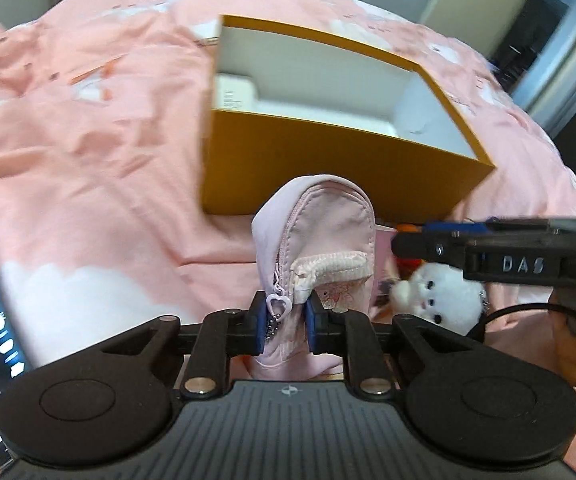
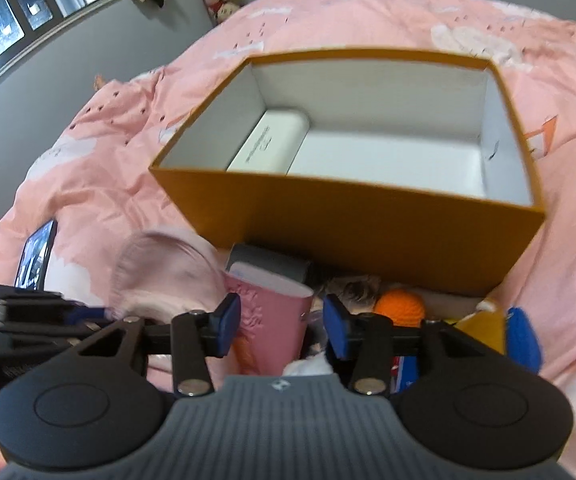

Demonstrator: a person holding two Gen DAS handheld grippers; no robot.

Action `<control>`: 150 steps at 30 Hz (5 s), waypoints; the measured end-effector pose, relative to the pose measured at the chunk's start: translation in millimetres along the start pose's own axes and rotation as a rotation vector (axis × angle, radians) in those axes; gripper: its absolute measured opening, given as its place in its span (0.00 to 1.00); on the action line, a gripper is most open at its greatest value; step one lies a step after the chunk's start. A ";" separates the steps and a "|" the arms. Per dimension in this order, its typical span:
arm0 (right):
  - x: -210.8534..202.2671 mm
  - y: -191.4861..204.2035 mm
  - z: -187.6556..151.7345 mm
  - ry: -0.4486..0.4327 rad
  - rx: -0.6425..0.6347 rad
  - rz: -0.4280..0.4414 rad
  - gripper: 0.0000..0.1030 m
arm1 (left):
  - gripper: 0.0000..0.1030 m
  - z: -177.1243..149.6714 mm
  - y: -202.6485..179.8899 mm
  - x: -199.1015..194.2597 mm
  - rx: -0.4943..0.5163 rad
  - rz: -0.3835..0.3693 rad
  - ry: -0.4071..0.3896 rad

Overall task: Organize objects
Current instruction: 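Grasp the pink card holder with the right tool while the left tool holds the backpack, then drop the pink card holder into the orange box with the right tool while the left tool carries the backpack, then lower the pink backpack into the orange box beside the glasses case with the left tool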

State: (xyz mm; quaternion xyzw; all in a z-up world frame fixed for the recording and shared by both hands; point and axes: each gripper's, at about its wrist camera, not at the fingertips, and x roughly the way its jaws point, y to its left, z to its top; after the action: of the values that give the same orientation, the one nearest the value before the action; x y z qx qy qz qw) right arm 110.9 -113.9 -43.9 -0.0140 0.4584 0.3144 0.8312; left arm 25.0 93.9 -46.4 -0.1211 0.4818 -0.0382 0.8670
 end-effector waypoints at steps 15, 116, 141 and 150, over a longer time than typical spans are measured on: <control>54.2 9.4 9.6 0.175 -0.043 -0.016 0.78 | 0.18 -1.3 24.9 8.7 -0.088 0.046 0.018; 151.5 -85.3 152.9 0.511 -0.032 0.131 0.23 | 0.16 185.9 6.9 73.6 -0.016 -0.134 0.043; 121.4 -94.9 135.4 0.390 0.185 0.277 0.33 | 0.28 160.1 -14.4 133.6 0.110 -0.016 0.265; 125.0 -89.5 132.2 0.395 0.178 0.266 0.25 | 0.21 157.4 -24.8 112.8 0.231 0.044 0.125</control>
State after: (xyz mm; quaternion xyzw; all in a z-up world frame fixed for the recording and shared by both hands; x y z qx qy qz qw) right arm 306.1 -80.7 -87.4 0.0583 0.6357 0.3703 0.6748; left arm 219.3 76.6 -53.8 -0.0072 0.5298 -0.0816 0.8442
